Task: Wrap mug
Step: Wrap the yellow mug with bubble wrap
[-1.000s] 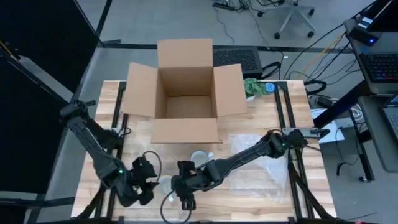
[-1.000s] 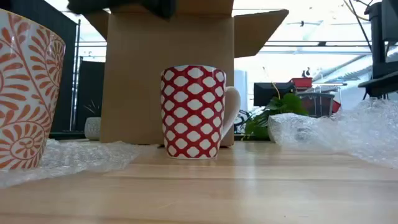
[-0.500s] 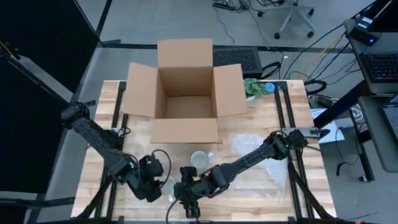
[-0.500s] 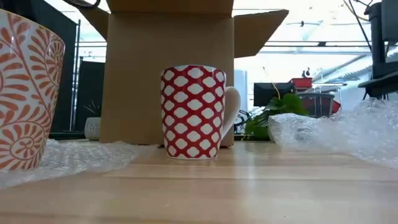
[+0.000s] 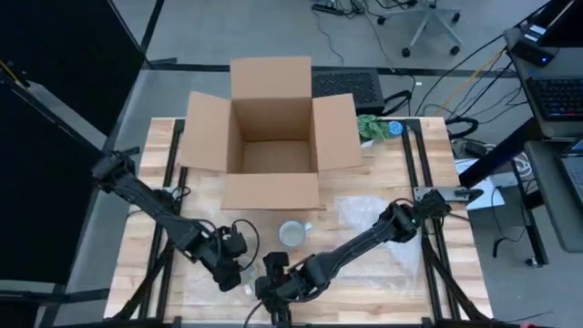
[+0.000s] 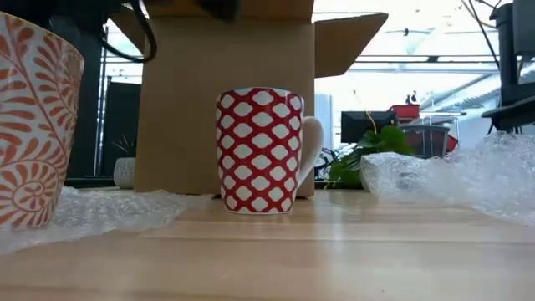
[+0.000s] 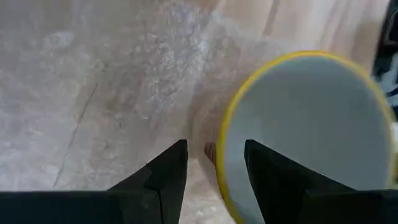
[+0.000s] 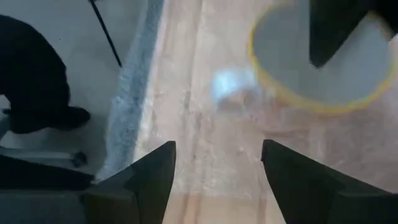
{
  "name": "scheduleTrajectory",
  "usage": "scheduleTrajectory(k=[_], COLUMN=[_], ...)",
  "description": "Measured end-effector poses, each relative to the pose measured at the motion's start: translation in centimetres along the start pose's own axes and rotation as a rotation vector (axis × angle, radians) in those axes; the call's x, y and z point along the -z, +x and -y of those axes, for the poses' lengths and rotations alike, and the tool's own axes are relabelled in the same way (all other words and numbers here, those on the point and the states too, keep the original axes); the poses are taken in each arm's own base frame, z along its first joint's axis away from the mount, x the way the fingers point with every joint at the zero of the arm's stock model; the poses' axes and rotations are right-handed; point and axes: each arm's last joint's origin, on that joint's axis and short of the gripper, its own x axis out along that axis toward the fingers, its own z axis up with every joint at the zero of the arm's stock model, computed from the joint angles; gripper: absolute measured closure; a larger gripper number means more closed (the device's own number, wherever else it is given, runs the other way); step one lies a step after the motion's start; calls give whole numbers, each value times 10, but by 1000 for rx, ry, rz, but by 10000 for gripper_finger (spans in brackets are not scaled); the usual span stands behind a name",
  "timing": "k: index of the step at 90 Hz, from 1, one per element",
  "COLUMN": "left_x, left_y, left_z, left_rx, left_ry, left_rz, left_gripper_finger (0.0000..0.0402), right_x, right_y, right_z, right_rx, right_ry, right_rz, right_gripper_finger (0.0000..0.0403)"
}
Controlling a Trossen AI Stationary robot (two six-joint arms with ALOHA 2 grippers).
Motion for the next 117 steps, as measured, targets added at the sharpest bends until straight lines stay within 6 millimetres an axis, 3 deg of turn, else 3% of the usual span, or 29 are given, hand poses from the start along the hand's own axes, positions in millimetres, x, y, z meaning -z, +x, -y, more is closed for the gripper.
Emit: scheduleTrajectory(k=[9, 27, 49, 80, 117], left_x=[-1, -1, -1, 5, 24], left_y=[5, 12, 4, -34, -35], left_z=[-1, -3, -4, 4, 11], left_rx=[-6, -25, -21, 35, 14], left_ry=[15, 31, 40, 68, 40], left_rz=[-23, -53, -44, -26, -70], left_gripper_finger=[286, 388, 396, 398, 399], right_x=[7, 17, 26, 16, 4], right_y=[15, 43, 64, 69, 74], right_z=[0, 6, 14, 44, 83], right_rx=[11, 30, 50, 132, 171], right_ry=[9, 15, 46, 89, 138], right_rz=[-23, -50, -75, -55, -54], right_gripper_finger=[179, 179, 179, 179, 179])
